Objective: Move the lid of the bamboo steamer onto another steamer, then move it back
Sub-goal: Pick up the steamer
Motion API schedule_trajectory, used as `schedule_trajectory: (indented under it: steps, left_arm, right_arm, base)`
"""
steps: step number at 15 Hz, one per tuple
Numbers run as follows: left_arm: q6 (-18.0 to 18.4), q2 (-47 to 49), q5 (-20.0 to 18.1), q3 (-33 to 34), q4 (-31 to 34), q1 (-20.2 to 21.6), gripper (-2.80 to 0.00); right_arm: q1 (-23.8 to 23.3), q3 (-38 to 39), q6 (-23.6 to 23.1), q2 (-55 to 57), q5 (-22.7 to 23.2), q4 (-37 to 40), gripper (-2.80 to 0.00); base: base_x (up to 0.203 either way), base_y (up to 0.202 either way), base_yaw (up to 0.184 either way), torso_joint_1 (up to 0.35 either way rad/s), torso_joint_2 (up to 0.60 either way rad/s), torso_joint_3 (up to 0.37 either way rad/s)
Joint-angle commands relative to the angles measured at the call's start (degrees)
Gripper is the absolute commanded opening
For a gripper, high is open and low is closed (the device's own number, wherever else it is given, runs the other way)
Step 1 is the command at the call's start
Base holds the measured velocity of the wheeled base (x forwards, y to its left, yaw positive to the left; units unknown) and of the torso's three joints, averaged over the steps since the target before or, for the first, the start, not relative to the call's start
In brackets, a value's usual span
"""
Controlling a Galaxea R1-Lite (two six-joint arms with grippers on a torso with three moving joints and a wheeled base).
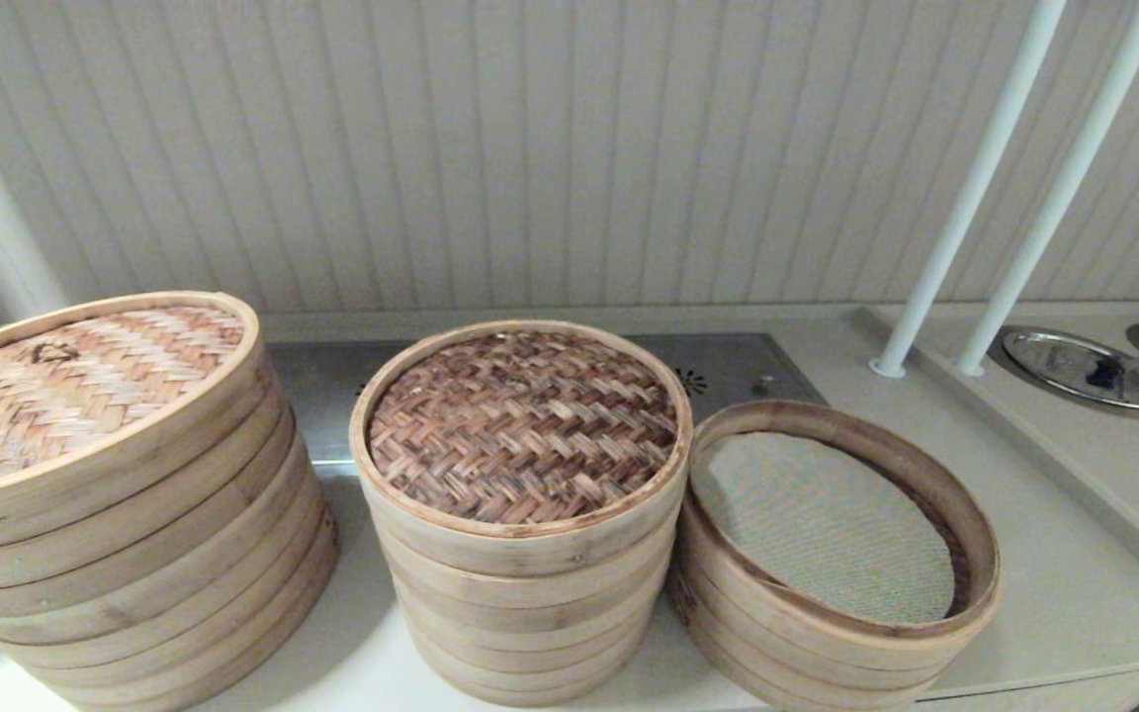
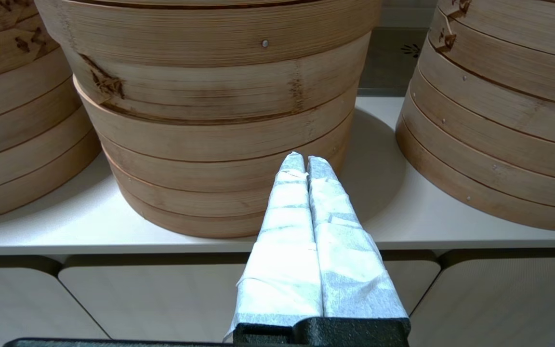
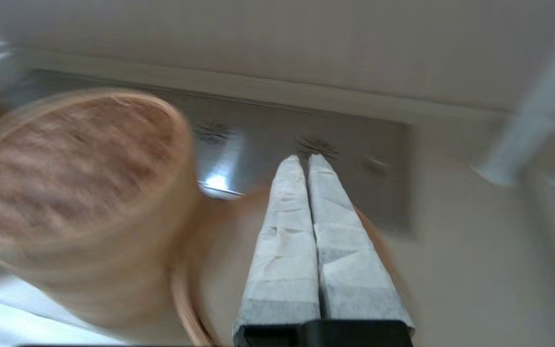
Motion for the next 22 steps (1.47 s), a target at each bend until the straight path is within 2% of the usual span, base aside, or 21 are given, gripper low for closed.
schedule_trajectory:
  steps: [1,4,8,11,12,15,22]
  left_arm:
    - [-0.07,-0.01,0.02,0.0,-0.02,0.0,-2.8]
    - [0.0,-0.01,0.02,0.0,-0.02,0.0,-2.8]
    - [-0.06,-0.01,0.02,0.0,-0.02,0.0,-2.8]
    - [-0.08,-0.01,0.02,0.0,0.05,0.0,-2.8]
    - [-0.02,-0.01,0.02,0.0,-0.01,0.0,-2.8]
    - [0.0,-0.01,0.02,0.0,-0.02,0.0,-2.8]
    - [-0.02,-0.01,0.02,0.0,0.0,0.0,-2.8]
  right_arm:
    - [8.09,-8.69,1.27,15.07,0.3,1.57,-2.8]
    - [19.48,-15.54,3.66,25.4,-0.49,3.76,-2.8]
    - [29.78,-20.2,3.7,35.28,-7.09,3.86,-2.8]
    - [31.38,-24.91,3.71,41.4,-8.0,3.7,-2.8]
    - [31.97,-26.11,3.72,43.33,-8.93,3.61,0.0]
    - [33.65,-31.97,3.56,48.38,-12.77,3.28,0.0]
    - [35.09,-34.4,3.82,52.44,-13.27,2.58,0.0]
  base:
    - [0.0,0.0,0.0,0.0,0.0,0.0]
    - [0.0,0.0,0.0,0.0,0.0,0.0]
    - [0.0,0.0,0.0,0.0,0.0,0.0]
    - [0.0,0.0,0.0,0.0,0.0,0.0]
    - [0.0,0.0,0.0,0.0,0.0,0.0]
    - [0.0,0.0,0.0,0.0,0.0,0.0]
    - [0.0,0.0,0.0,0.0,0.0,0.0]
